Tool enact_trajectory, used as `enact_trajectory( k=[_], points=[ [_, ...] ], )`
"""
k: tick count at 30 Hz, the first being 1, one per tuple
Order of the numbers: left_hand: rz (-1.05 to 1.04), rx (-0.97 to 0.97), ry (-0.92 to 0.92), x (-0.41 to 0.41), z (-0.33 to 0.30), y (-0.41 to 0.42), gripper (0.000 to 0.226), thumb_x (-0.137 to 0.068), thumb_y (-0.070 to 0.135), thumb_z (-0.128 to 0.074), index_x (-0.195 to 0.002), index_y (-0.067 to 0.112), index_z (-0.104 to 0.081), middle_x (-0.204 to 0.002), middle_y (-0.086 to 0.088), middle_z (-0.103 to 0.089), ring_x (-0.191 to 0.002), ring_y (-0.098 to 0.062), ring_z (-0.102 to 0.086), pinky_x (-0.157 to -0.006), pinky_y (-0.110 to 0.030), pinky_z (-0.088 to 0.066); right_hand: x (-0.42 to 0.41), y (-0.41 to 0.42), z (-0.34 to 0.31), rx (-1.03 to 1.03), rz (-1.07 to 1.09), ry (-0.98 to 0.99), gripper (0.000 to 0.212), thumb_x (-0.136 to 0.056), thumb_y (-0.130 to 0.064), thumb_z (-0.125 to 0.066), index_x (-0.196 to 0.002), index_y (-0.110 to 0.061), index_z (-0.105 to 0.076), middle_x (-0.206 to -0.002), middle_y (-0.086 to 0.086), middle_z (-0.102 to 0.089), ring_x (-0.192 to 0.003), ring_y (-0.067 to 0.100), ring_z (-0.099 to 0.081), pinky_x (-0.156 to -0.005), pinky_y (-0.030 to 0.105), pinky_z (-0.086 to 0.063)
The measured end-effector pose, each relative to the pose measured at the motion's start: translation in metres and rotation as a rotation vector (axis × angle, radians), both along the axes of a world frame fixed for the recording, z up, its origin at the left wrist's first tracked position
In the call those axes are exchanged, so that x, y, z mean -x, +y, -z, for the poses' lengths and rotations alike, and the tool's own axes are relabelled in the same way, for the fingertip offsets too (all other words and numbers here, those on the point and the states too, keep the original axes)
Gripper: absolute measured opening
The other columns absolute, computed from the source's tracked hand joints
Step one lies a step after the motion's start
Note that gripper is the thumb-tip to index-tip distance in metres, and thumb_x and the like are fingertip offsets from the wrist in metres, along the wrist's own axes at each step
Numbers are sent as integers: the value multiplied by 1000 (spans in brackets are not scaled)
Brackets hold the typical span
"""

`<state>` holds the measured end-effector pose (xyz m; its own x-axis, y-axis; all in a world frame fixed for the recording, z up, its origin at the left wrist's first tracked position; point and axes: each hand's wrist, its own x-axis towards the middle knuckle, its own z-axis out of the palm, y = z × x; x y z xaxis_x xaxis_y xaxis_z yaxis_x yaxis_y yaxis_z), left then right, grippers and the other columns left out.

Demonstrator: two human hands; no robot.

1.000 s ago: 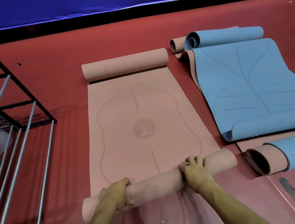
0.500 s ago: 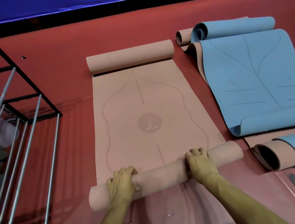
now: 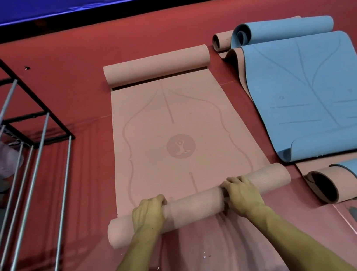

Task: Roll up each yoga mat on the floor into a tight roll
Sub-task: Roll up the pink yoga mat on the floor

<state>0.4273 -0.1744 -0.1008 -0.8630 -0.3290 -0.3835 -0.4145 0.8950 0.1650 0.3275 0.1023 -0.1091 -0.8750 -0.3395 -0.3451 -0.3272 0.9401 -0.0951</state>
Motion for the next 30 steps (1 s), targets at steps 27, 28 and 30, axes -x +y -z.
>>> enact_trajectory(
  k=[27, 28, 30],
  points=[
    [154, 95, 109, -8, 16, 8, 42, -85, 40, -75, -124, 32, -62, -118, 5, -62, -113, -24, -61, -91, -37, -43, 12, 7, 5, -150, -57, 148, 82, -59, -67, -84, -125, -28, -56, -124, 2, -55, -115, 31, -49, -104, 44, -38],
    [147, 81, 111, -6, 14, 6, 41, -85, 41, -75, -122, 31, -61, -116, 5, -64, -112, -24, -62, -89, -37, -43, 14, 7, 5, -143, -62, 159, 76, -63, -62, -84, -125, -28, -56, -122, 1, -56, -114, 30, -50, -101, 42, -40],
    [109, 17, 138, -5, 13, 3, 45, -83, 44, -78, -122, 32, -57, -114, 8, -68, -111, -22, -63, -90, -36, -42, 20, 6, 4, -127, -62, 159, 70, -65, -56, -83, -123, -27, -58, -117, 0, -58, -109, 29, -54, -96, 42, -43]
  ],
)
